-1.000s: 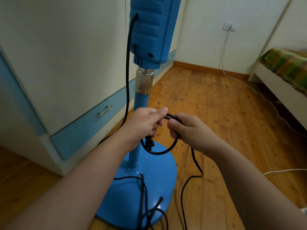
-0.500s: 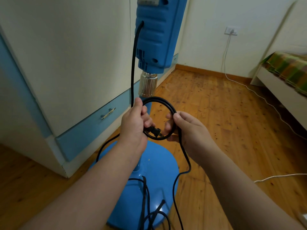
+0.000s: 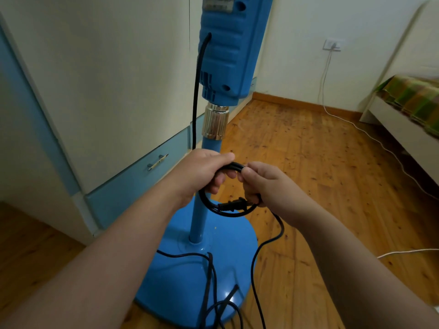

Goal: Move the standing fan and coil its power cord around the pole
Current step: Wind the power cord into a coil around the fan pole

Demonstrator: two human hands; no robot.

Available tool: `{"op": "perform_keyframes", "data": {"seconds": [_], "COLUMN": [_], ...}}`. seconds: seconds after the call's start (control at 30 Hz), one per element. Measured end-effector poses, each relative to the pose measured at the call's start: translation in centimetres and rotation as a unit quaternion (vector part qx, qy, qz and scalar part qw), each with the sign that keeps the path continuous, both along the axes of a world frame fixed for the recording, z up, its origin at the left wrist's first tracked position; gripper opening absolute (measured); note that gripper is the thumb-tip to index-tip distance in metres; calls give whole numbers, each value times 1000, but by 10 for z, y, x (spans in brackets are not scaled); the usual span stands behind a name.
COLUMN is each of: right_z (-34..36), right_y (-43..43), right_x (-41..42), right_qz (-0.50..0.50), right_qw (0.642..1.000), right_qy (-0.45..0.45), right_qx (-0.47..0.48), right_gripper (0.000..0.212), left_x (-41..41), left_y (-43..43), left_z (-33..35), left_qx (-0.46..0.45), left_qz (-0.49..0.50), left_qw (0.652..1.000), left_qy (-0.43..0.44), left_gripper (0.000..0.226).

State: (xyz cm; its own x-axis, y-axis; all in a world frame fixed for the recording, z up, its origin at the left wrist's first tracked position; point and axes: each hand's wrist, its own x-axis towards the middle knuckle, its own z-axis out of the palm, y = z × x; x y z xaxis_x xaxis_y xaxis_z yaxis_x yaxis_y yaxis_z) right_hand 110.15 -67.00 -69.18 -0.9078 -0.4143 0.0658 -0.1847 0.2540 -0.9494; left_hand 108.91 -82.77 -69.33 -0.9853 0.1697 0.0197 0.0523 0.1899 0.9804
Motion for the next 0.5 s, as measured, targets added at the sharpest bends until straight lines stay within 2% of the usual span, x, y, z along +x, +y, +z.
{"op": "perform_keyframes", "data": {"seconds": [0.07,0.27,0.5], "right_z": [1,-3,-17], "right_y": [1,2,2], "right_x": [-1,-6,-6], "right_qz": [8,-58,-54], "right_qw": [1000,992,997], "right_qy": [0,88,13], "right_qx": [13,71,62], "right_gripper": [27,21,12], "left_x": [2,6,-1], "left_y": [0,7,0], "left_z": [1,-4,-5], "left_qx": [-17,68,226], "left_qz": [-27,11,128], "left_qw": [999,998,966], "left_qy": [-7,15,9], "left_gripper": [41,41,41]}}
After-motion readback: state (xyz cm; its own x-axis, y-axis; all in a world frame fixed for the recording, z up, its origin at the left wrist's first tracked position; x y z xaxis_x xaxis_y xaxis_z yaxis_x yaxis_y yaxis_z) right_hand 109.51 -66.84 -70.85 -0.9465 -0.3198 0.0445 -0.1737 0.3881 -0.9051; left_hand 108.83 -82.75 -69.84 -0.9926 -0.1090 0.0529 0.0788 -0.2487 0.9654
